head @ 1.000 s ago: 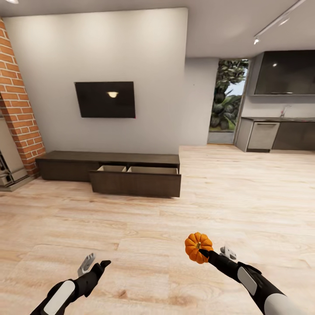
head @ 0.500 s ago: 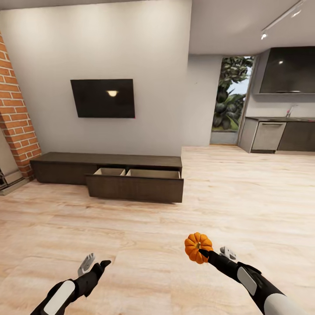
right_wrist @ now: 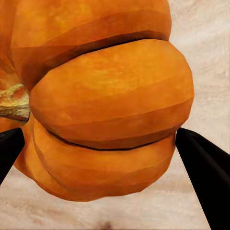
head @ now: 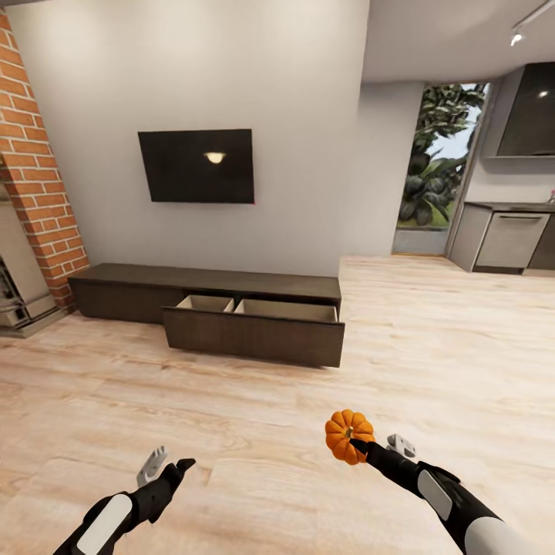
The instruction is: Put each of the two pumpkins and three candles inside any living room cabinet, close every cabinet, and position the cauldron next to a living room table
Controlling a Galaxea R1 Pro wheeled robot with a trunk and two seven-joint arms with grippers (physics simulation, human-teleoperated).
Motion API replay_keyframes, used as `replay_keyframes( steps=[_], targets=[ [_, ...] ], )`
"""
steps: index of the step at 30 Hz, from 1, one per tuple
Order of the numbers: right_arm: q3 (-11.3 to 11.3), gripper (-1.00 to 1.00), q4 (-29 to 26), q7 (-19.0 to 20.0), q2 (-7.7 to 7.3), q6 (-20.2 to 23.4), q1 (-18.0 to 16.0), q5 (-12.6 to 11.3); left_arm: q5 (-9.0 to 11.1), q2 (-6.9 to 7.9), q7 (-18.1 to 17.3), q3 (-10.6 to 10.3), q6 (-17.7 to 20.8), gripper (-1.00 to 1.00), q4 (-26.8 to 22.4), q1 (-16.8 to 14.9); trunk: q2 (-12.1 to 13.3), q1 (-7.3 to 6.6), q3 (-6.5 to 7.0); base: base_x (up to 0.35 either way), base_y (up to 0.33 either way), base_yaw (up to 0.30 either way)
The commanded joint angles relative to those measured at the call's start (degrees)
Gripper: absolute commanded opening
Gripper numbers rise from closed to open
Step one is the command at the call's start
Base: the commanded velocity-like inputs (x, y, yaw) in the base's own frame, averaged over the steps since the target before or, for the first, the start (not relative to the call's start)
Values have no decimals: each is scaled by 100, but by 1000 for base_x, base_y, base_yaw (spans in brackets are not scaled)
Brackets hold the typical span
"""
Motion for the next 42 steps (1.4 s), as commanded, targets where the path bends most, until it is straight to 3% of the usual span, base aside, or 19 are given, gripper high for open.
replay_keyframes(
  steps=[1,11,42],
  targets=[
    [15,-100,-11,-2,-4,34,-3,-86,24,5,-4,-21,4,100,1,-4,-3,2,-14,338,0,150],
    [15,-100,-18,-15,60,47,-3,-85,24,5,-4,-21,4,100,1,-4,-3,2,-39,240,0,122],
    [15,-100,-35,-10,135,50,-3,-74,24,5,-15,-21,4,100,1,-4,-3,2,-40,6,0,283]
  ],
)
